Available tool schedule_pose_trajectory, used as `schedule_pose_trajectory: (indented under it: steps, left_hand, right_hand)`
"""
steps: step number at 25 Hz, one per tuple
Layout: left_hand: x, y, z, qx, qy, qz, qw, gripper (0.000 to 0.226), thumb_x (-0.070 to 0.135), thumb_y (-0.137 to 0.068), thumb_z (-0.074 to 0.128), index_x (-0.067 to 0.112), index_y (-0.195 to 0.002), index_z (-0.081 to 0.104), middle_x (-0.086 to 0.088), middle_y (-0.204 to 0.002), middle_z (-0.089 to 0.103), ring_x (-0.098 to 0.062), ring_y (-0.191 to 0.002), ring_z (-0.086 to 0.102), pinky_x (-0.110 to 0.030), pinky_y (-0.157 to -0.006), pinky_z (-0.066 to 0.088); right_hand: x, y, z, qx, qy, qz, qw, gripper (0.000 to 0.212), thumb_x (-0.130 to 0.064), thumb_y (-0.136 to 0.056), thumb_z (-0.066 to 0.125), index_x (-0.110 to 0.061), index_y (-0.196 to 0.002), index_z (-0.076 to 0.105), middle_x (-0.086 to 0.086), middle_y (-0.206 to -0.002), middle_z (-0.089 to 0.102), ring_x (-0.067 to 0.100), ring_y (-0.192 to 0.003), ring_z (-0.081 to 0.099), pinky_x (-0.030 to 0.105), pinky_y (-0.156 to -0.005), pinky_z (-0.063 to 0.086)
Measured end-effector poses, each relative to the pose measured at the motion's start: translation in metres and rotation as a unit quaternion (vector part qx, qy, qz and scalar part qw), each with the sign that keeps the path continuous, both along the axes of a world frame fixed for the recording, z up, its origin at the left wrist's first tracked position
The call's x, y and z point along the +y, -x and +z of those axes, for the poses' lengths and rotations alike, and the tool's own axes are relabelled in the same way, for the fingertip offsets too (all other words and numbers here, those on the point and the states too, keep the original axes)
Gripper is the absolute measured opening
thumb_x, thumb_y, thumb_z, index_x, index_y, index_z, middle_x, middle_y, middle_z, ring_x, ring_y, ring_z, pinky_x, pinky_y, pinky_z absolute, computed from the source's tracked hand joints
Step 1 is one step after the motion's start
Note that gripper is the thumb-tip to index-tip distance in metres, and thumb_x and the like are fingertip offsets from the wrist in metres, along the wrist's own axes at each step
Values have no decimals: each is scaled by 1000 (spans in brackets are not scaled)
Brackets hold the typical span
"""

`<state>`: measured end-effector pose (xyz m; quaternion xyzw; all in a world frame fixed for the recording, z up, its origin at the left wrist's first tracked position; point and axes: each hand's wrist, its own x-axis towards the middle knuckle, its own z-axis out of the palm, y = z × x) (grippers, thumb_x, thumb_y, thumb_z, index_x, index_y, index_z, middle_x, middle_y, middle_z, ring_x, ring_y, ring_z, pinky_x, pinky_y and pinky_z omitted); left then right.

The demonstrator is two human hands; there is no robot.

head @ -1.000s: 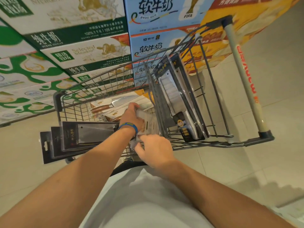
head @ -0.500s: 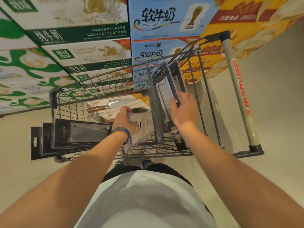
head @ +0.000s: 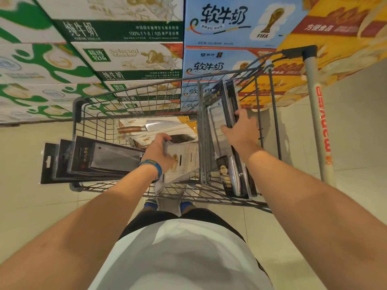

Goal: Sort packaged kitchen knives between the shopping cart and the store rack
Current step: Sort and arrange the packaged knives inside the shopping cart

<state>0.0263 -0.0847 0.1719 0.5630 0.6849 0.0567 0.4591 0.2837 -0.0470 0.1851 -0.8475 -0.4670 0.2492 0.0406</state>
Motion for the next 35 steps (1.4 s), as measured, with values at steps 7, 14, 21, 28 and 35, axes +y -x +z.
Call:
schedule_pose_trajectory:
  steps: [7,14,21,28,35]
  left_hand:
    - [2,28,1,9,23,-46,999,59,-5,-85,55,40,-116,35,-5,-89,59,-20,-55,58,-22,-43,45]
    - [4,33,0,0,23,-27,999,59,-7,-84,55,37,-119,37,-8,-100,59,-28,-65,64,-36,-53,55]
    - [6,59,-3,-1,16,-27,1000,60,-9,-83,57,34,-120,40,-7,-96,60,-25,-65,64,-37,-54,57]
    - [2,63,2,-10,24,-44,999,59,-11,-84,53,31,-124,40,-9,-112,58,-25,-70,62,-34,-52,52]
    - [6,75,1,-3,37,-71,997,57,-6,-86,55,29,-127,37,-7,-108,56,-25,-71,61,-38,-58,57]
  right_hand:
    - [-5,9,-6,48,10,63,997,33,-45,-90,73,-15,-85,59,2,-100,53,20,-77,53,26,-64,40]
    - [-18,24,29,-7,-38,61,997,52,-41,-94,68,-18,-57,38,1,-76,43,9,-55,38,27,-47,21]
    - [-23,45,96,-6,-225,-26,974,33,-42,-93,70,-10,-88,75,6,-119,59,20,-87,55,32,-76,48]
    - [6,82,203,7,-470,-52,881,31,-42,-88,75,-15,-73,71,-1,-84,52,3,-73,40,7,-62,34]
    - [5,153,235,107,-464,-38,879,25,-38,-88,77,-17,-76,75,-9,-80,48,5,-69,49,8,-63,36]
